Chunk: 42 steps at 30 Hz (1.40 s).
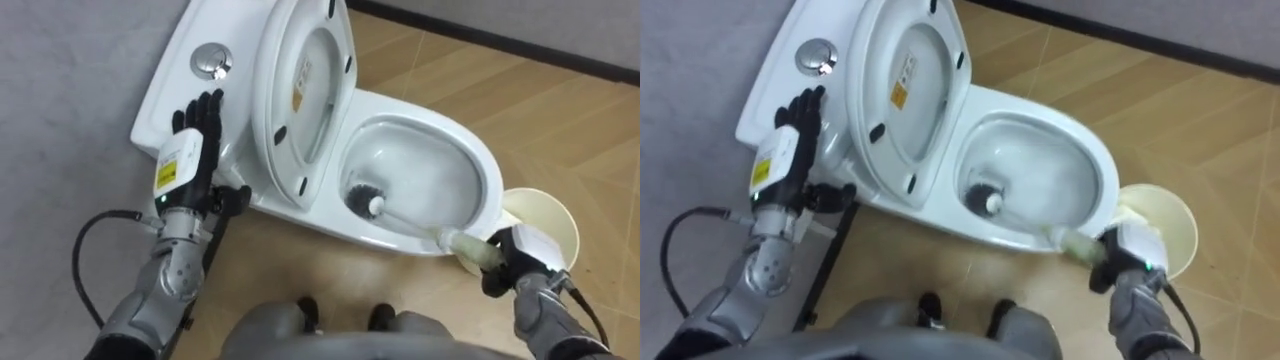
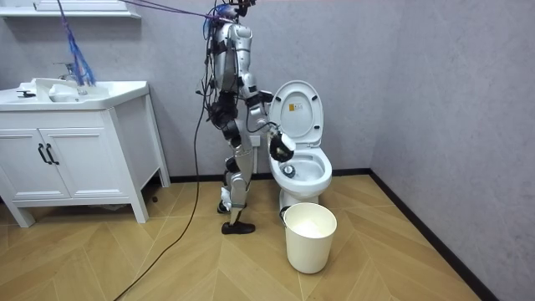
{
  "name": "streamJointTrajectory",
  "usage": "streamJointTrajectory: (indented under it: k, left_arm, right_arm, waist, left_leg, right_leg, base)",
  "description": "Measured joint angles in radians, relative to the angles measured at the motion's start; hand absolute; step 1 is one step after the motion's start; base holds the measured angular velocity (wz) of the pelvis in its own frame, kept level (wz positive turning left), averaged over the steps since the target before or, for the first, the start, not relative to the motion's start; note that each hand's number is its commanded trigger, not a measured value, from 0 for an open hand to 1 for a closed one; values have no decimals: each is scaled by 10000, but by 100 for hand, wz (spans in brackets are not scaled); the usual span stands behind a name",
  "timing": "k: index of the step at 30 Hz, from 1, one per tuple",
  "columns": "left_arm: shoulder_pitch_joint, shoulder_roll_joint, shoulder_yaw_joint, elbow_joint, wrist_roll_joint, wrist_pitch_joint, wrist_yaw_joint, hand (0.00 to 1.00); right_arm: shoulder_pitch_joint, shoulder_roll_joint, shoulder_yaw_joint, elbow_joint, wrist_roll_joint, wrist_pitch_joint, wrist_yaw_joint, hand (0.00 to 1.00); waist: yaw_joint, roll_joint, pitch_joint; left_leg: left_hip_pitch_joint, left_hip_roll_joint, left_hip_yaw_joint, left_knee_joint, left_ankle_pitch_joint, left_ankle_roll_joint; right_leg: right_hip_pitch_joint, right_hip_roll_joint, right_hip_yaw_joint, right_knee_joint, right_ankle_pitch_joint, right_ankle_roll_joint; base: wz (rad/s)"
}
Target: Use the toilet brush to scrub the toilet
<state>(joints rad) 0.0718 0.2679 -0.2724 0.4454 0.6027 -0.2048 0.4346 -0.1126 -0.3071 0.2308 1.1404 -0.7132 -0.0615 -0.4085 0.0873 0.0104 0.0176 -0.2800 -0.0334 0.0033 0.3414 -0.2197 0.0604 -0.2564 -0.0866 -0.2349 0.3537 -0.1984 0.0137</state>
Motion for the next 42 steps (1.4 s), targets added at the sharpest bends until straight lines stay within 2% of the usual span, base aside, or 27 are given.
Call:
streamJointTrajectory:
  k: [2, 4, 7, 8, 14, 16, 17, 19, 21, 23, 24, 29, 31, 38, 40, 42]
  left_arm:
    - [-245, 74, -133, 51, -2, 10, 74, 0]
    - [-474, 217, -271, 73, -4, 12, 219, 0]
    - [-885, 240, -546, 250, -1, 10, 469, 0]
    - [-1069, 239, -703, 372, -2, 10, 601, 0]
    - [-1700, 264, -992, 464, 226, 26, 1078, 0]
    - [-1809, 264, -1013, 452, 295, 47, 1192, 0]
    - [-1871, 251, -1056, 451, 304, 108, 1321, 0]
    - [-1908, 246, -1122, 430, 304, 127, 1509, 0]
    - [-1941, 247, -1153, 241, 304, 209, 1713, 0]
    - [-1962, 246, -1169, 116, 304, 267, 1879, 0]
    - [-1965, 247, -1238, -84, 299, 389, 1931, 0]
    - [-1985, 313, -1257, -706, 306, 756, 2042, 0]
    - [-2012, 315, -1255, -723, 328, 767, 2052, 0]
    - [-2209, 314, -1514, -857, 345, 964, 2112, 0]
    - [-2202, 311, -1529, -857, 347, 979, 2117, 0]
    - [-2117, 298, -1478, -954, 365, 1151, 2157, 0]
  right_arm:
    - [-386, -179, 339, -67, -32, 150, -30, 100]
    - [-782, -298, 638, -79, -22, 272, -139, 100]
    - [-1222, -395, 1046, 9, -29, 497, -383, 100]
    - [-1379, -446, 1234, 109, -31, 598, -455, 100]
    - [-2140, -548, 1693, 232, -234, 1200, -625, 100]
    - [-2222, -561, 1712, 215, -308, 1355, -763, 100]
    - [-2245, -569, 1800, 199, -315, 1450, -913, 100]
    - [-2267, -598, 1903, 200, -318, 1531, -1089, 100]
    - [-2409, -703, 2009, 206, -307, 1710, -1195, 100]
    - [-2534, -718, 2055, 205, -293, 1852, -1322, 100]
    - [-2617, -730, 2103, 200, -284, 1897, -1394, 100]
    - [-2922, -791, 2135, 204, 10, 1955, -1515, 100]
    - [-2925, -796, 2135, 204, 76, 1954, -1561, 100]
    - [-2974, -771, 2017, 212, 1043, 1978, -1823, 100]
    - [-2960, -682, 1915, 73, 1031, 2053, -1864, 100]
    - [-2932, -566, 1690, -535, 762, 2191, -1905, 100]
  waist:
    - [223, -85, 49]
    - [302, -127, 76]
    - [450, -159, 105]
    - [541, -165, 139]
    - [808, -104, 156]
    - [858, -44, 149]
    - [854, 23, 199]
    - [855, 103, 247]
    - [862, 266, 249]
    - [865, 325, 250]
    - [866, 337, 245]
    - [861, 357, 235]
    - [860, 361, 238]
    - [858, 502, 338]
    - [860, 500, 339]
    - [880, 494, 338]
  left_leg:
    - [-253, 8, 133, 29, 56, 2]
    - [-569, 20, 127, 167, 88, -11]
    - [-930, 29, 69, 345, 125, -31]
    - [-1021, 28, 32, 378, 139, -38]
    - [-1961, 40, -130, 540, 320, -124]
    - [-2160, 29, -128, 540, 375, -147]
    - [-2240, 22, -112, 558, 393, -153]
    - [-2463, -3, -100, 591, 424, -149]
    - [-2903, 1, -82, 766, 431, -141]
    - [-3216, -7, -70, 907, 435, -137]
    - [-3403, -24, -69, 998, 437, -138]
    - [-4015, -107, -77, 1396, 439, -139]
    - [-4090, -118, -81, 1456, 438, -139]
    - [-4281, -139, -89, 1639, 452, -97]
    - [-4279, -154, -39, 1670, 432, -64]
    - [-4317, -159, 175, 1685, 412, -34]
  right_leg:
    - [-332, -23, 130, 199, 8, -16]
    - [-648, -34, 91, 292, 46, -80]
    - [-928, -31, -4, 358, 91, -150]
    - [-996, -35, -23, 397, 94, -154]
    - [-1948, -69, -170, 666, 171, -281]
    - [-2197, -95, -184, 771, 177, -310]
    - [-2276, -118, -211, 823, 161, -336]
    - [-2500, -171, -244, 958, 149, -354]
    - [-2890, -182, -245, 1024, 155, -384]
    - [-3217, -230, -186, 1201, 140, -408]
    - [-3448, -325, -188, 1358, 96, -433]
    - [-4101, -375, -166, 1778, -3, -474]
    - [-4146, -431, -169, 1824, -22, -466]
    - [-4256, -496, -201, 1906, -49, -403]
    - [-4317, -521, -143, 2032, -71, -395]
    - [-4524, -534, 27, 2256, -125, -400]
  base:
    - [-12]
    - [-4]
    - [10]
    - [5]
    - [5]
    - [4]
    - [4]
    - [2]
    - [0]
    - [0]
    - [4]
    - [4]
    - [3]
    - [2]
    - [-2]
    - [-17]
